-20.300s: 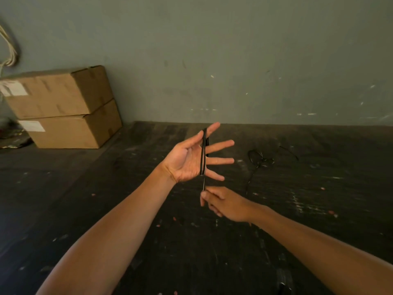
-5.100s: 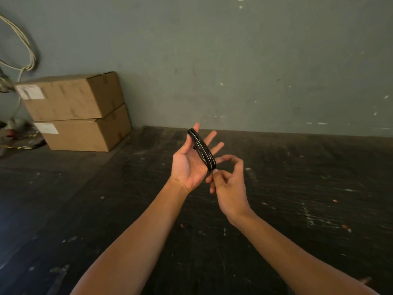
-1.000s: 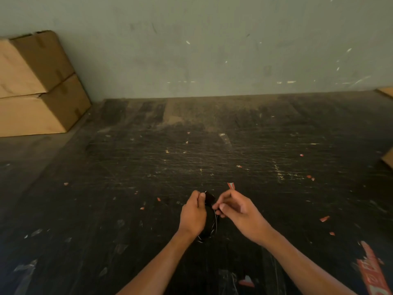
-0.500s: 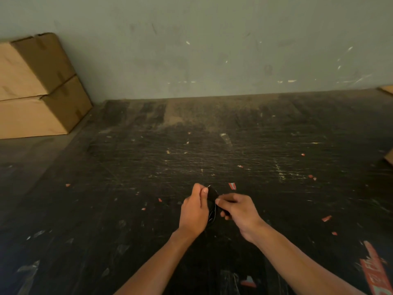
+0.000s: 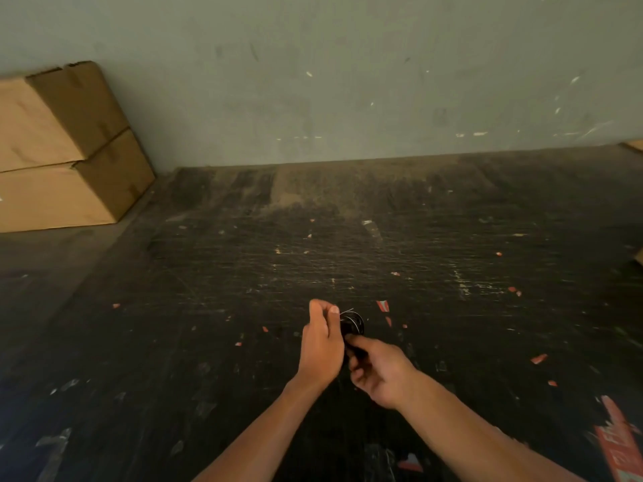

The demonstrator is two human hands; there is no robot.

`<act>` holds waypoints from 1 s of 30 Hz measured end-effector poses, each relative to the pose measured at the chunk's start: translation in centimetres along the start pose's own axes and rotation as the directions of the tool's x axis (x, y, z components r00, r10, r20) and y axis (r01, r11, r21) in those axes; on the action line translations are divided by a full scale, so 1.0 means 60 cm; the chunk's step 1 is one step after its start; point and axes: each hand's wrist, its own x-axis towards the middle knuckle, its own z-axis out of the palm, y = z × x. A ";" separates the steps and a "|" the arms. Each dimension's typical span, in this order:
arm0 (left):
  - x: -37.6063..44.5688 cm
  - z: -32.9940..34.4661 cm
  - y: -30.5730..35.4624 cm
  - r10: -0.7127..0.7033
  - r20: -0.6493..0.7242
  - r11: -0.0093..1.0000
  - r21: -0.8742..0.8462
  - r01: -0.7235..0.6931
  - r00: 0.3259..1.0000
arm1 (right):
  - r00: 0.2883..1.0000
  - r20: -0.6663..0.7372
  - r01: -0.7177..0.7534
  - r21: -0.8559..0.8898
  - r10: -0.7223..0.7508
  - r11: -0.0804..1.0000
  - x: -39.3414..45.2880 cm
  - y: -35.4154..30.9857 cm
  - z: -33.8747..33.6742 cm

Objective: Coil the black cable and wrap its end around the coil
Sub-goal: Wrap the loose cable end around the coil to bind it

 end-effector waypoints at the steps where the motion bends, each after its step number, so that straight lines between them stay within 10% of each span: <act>1: -0.004 0.001 -0.002 0.005 0.013 1.000 0.004 -0.005 1.000 | 1.000 -0.015 0.013 0.012 -0.013 1.000 0.001 0.000 0.004; 14: -0.014 0.000 -0.012 -0.090 0.103 0.996 -0.004 0.091 0.991 | 0.990 0.119 0.057 0.130 -0.073 0.990 0.009 0.003 -0.002; 25: -0.019 0.005 -0.020 -0.175 0.101 0.984 0.036 0.172 0.979 | 0.987 0.128 0.146 -0.424 -0.100 0.894 -0.001 -0.017 -0.028; 30: -0.023 0.004 -0.032 -0.153 0.120 0.987 0.072 0.145 0.981 | 0.907 0.149 0.412 -0.502 -0.394 0.760 -0.004 -0.010 -0.035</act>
